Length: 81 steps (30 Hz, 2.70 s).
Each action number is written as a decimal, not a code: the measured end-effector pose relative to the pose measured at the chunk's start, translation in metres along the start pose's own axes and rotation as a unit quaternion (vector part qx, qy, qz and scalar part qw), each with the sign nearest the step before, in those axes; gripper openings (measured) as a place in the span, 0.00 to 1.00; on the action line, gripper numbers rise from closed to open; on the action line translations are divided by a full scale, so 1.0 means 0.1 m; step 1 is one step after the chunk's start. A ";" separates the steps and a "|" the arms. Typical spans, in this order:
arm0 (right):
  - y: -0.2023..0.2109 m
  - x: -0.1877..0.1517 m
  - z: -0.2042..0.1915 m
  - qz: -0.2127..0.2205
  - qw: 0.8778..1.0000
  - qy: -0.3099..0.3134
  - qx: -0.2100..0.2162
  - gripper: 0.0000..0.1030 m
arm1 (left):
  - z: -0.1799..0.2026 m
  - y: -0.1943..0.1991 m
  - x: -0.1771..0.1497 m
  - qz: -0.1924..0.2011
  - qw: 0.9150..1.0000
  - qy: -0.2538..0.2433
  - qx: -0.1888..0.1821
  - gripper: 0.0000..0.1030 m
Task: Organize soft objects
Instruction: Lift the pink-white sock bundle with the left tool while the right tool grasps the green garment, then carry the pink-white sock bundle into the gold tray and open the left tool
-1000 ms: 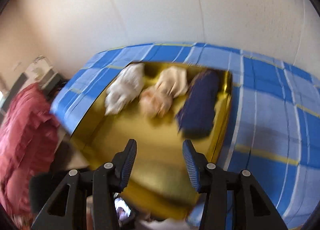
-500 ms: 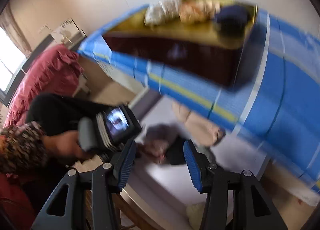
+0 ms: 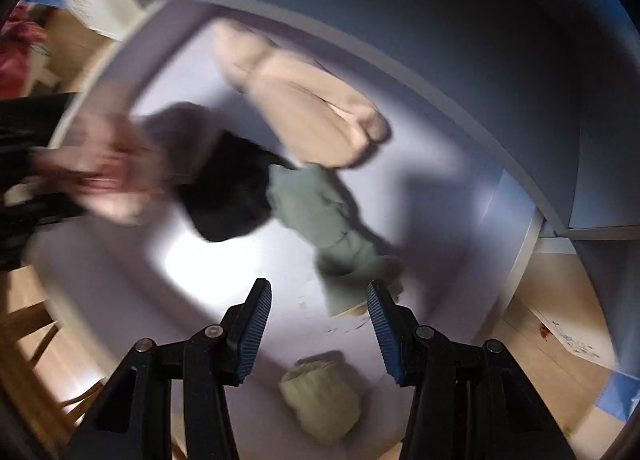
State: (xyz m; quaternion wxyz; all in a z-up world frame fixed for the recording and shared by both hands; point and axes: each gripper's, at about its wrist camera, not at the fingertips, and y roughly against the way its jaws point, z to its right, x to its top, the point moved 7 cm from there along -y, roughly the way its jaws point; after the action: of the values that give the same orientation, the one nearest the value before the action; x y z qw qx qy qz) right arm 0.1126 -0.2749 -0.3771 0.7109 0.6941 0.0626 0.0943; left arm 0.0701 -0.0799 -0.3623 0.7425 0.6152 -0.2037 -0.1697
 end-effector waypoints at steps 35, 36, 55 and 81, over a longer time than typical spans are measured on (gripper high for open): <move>-0.83 0.05 0.34 -0.087 0.994 -0.034 -0.048 0.31 | 0.22 2.40 0.28 0.193 0.966 -0.013 -0.169 0.35; -0.85 0.07 0.34 -0.090 0.994 -0.041 -0.044 0.31 | 0.20 2.45 0.32 0.198 0.964 -0.006 -0.178 0.35; -0.78 -0.05 0.42 -0.098 0.992 -0.071 -0.040 0.31 | -0.33 3.02 1.82 0.264 0.948 0.107 -0.140 0.35; -0.81 0.01 0.56 -0.101 0.990 -0.094 -0.019 0.32 | -0.99 2.12 2.65 0.206 0.938 0.265 -0.083 0.36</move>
State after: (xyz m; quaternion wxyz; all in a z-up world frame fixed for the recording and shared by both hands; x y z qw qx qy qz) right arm 0.1294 -0.3311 -0.4562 0.7325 0.6764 0.0640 -0.0425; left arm 0.3485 -0.0899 -0.1450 0.8366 0.5186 -0.1071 0.1403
